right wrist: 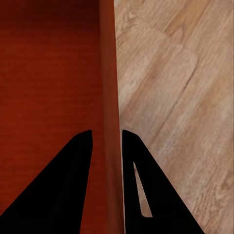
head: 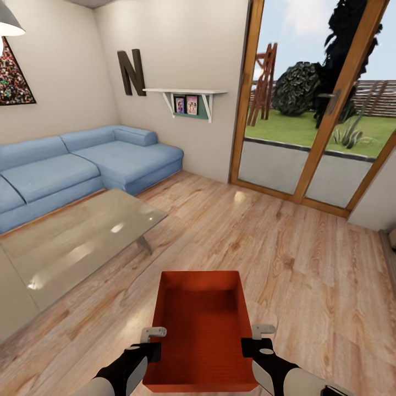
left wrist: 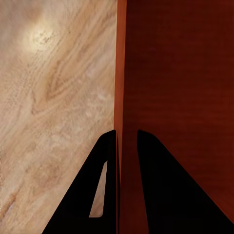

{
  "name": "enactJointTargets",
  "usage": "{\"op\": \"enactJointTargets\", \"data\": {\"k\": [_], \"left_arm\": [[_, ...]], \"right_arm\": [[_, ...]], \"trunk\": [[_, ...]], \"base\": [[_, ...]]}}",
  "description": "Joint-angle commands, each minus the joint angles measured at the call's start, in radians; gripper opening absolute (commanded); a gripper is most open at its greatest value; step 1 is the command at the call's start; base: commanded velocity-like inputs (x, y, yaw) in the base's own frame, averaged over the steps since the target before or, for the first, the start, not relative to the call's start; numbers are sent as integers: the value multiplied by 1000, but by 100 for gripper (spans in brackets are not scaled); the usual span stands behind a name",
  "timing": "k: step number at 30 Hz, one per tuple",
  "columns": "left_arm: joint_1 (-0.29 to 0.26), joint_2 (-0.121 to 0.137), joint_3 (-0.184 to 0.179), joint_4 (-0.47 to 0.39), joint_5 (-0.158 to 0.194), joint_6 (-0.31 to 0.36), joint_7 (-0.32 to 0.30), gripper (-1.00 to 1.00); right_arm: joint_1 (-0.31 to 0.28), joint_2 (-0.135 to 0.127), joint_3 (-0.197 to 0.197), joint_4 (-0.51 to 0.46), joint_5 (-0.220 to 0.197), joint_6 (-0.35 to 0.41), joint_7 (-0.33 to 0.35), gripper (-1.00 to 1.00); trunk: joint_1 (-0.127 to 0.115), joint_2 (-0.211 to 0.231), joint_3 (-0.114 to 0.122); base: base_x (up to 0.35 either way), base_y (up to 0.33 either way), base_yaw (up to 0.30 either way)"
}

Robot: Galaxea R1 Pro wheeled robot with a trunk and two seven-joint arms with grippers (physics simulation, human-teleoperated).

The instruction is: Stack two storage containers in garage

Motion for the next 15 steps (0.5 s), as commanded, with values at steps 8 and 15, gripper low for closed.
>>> {"op": "enactJointTargets", "data": {"k": [8,15], "left_arm": [[1,1,-4,2,10,7,13,-100],[1,1,-4,2,9,7,13,-100]], "right_arm": [[-1,-11,-13,0,1,-17,-17,-100],[-1,-11,-13,0,0,-17,-17,-100]], "trunk": [[-31,56,37],[-58,105,70]], "base": [[0,0,0],[0,0,0]]}}
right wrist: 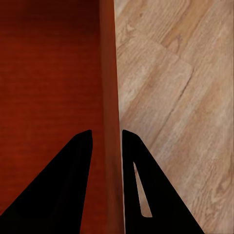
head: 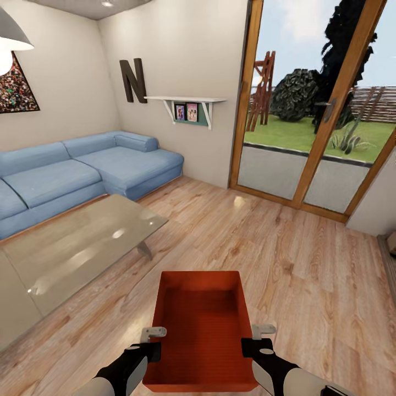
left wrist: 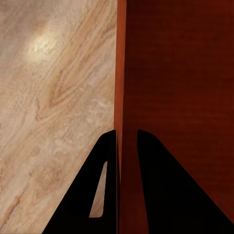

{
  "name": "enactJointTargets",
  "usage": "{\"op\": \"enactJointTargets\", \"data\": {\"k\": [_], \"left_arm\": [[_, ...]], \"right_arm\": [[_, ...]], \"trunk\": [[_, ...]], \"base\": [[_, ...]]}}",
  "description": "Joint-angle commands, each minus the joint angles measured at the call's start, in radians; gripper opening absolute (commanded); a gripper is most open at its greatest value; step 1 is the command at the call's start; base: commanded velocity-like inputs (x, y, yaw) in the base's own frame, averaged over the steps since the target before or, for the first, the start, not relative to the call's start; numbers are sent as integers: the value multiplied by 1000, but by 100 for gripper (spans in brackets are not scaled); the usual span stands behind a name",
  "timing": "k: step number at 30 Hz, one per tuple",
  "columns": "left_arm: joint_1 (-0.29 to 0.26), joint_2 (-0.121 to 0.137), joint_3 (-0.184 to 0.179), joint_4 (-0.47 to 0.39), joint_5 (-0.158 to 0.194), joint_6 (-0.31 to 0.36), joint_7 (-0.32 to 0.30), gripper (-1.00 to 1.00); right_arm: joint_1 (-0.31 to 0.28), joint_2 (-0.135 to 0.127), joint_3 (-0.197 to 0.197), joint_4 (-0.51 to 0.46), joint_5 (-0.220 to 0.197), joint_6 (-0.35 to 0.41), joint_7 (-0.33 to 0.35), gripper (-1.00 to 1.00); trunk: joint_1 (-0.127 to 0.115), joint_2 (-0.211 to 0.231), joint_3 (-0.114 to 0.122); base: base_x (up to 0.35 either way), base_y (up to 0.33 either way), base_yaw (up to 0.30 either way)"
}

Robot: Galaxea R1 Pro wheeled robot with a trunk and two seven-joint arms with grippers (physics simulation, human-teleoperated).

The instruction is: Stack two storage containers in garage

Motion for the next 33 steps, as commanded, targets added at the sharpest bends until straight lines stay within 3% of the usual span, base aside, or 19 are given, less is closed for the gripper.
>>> {"op": "enactJointTargets", "data": {"k": [1,33], "left_arm": [[1,1,-4,2,10,7,13,-100],[1,1,-4,2,10,7,13,-100]], "right_arm": [[-1,-11,-14,0,0,-17,-17,-100],[-1,-12,-14,0,0,-17,-17,-100]], "trunk": [[-4,7,4],[-127,231,155]], "base": [[0,0,0],[0,0,0]]}}
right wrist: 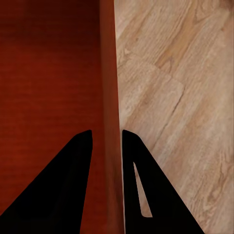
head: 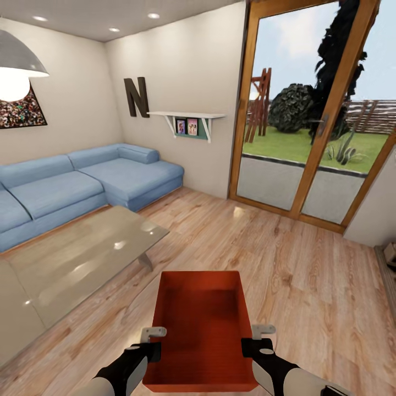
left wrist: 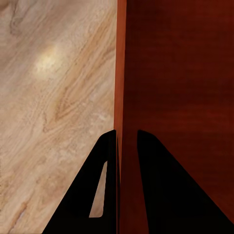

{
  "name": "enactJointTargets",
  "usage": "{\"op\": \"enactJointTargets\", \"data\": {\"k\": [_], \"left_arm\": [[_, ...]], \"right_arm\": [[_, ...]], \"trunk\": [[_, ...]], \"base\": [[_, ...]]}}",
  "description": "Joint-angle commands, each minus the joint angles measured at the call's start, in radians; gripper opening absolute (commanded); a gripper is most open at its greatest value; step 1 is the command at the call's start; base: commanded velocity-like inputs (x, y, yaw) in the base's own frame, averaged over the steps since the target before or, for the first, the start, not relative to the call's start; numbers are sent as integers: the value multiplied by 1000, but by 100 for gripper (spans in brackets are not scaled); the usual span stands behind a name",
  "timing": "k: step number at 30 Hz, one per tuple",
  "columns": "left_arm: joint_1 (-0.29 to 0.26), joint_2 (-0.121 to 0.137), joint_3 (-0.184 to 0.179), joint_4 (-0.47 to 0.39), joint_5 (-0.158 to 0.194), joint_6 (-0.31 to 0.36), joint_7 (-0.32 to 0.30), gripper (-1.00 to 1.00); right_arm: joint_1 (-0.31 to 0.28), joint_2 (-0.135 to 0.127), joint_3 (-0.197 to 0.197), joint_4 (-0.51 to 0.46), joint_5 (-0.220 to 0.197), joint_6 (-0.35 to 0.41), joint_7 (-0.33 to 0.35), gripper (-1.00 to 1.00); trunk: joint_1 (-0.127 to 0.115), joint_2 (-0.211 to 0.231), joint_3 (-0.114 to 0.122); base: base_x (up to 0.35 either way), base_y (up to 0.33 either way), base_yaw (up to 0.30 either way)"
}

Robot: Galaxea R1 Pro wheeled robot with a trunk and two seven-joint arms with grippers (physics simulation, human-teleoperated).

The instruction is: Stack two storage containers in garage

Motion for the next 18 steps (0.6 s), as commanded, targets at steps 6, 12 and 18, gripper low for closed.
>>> {"op": "enactJointTargets", "data": {"k": [6,12,18], "left_arm": [[1,1,-3,1,10,7,13,-100],[0,1,-3,0,10,7,13,-100],[0,1,-3,-1,9,8,13,-100]], "right_arm": [[-1,-12,-14,0,0,-18,-17,-100],[-1,-12,-14,1,0,-18,-17,-100],[-1,-12,-14,1,0,-19,-17,-100]], "trunk": [[-23,42,27],[-31,56,43],[-31,56,53]], "base": [[0,0,0],[0,0,0],[0,0,0]]}}
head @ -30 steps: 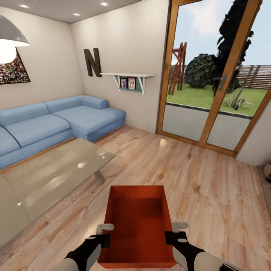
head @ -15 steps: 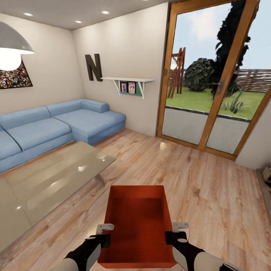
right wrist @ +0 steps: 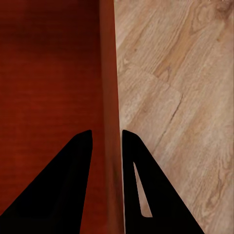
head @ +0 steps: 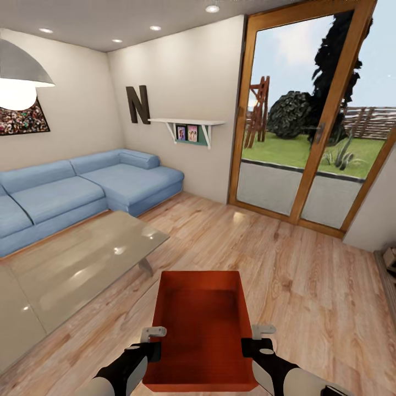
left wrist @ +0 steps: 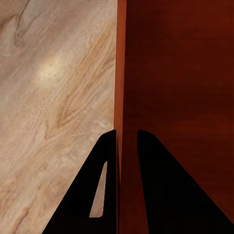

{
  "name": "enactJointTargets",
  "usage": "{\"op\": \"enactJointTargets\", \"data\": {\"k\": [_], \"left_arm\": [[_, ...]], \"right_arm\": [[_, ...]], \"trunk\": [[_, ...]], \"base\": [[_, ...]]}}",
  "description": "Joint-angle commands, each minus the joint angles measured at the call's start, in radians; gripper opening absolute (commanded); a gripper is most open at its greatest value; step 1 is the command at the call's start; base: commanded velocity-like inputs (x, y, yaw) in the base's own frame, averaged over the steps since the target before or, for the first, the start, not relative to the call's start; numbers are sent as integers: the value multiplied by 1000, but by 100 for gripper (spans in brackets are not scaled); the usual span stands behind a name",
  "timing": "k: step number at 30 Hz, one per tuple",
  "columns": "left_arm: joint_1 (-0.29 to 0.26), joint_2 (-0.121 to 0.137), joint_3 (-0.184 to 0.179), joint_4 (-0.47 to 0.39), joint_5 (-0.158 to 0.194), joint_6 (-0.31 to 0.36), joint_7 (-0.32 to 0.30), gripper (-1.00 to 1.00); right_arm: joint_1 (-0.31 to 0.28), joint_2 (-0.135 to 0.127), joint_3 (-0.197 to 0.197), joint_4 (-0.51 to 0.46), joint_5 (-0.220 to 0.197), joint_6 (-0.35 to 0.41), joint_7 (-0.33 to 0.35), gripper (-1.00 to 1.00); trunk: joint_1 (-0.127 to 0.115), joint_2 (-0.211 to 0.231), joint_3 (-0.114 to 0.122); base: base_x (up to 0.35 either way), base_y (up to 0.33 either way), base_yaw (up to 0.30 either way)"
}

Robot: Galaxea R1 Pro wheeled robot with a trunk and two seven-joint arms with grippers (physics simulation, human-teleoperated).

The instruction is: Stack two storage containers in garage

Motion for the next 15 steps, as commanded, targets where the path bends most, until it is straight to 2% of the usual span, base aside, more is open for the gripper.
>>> {"op": "enactJointTargets", "data": {"k": [1,15], "left_arm": [[0,1,-2,2,10,7,13,-100],[0,1,-2,3,9,6,12,-100]], "right_arm": [[-1,-12,-12,0,0,-17,-18,-100],[-1,-12,-12,1,0,-17,-18,-100]], "trunk": [[0,-1,1],[0,-1,23]], "base": [[0,0,0],[0,0,0]]}}
